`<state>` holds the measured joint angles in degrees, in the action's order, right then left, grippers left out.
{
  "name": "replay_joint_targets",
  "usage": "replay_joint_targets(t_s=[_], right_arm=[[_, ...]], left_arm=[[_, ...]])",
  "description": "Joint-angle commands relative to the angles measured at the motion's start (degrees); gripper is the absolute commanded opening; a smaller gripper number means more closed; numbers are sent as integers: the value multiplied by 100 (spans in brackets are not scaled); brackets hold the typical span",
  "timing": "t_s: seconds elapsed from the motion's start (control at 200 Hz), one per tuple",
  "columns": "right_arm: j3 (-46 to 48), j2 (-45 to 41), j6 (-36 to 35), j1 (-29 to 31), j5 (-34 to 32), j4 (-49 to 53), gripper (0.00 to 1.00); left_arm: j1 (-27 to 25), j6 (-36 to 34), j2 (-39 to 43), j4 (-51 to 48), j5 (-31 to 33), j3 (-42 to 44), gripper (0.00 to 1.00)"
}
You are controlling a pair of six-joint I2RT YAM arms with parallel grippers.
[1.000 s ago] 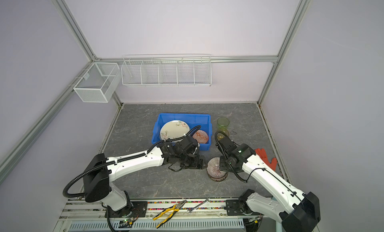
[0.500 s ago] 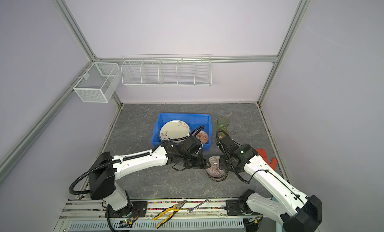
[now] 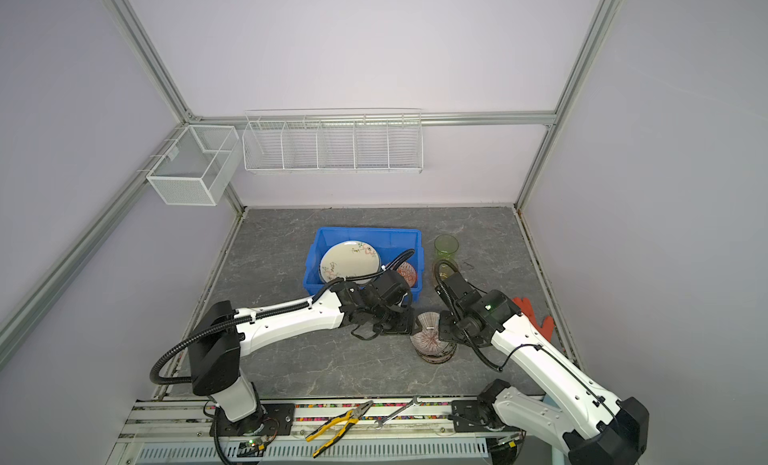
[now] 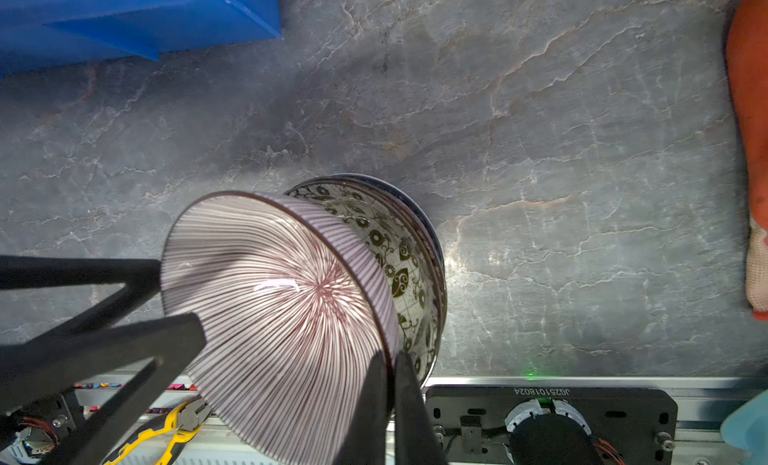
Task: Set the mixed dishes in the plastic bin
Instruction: 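Lift the striped bowl off the stack with the left gripper while the right releases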
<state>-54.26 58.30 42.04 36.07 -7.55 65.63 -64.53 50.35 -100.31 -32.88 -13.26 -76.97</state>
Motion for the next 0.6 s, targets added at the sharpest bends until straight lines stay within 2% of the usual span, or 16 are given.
replay_joint_targets(t_s=[0.0,0.595], right_arm=[[-136,-148,97,-31,100,-72,6],[-147,-232,83,-47,153,-109,6]], left_arm=[[-41,-23,-150,-34,136,-224,51],[-122,-43,-401,-86,94,-420,8]])
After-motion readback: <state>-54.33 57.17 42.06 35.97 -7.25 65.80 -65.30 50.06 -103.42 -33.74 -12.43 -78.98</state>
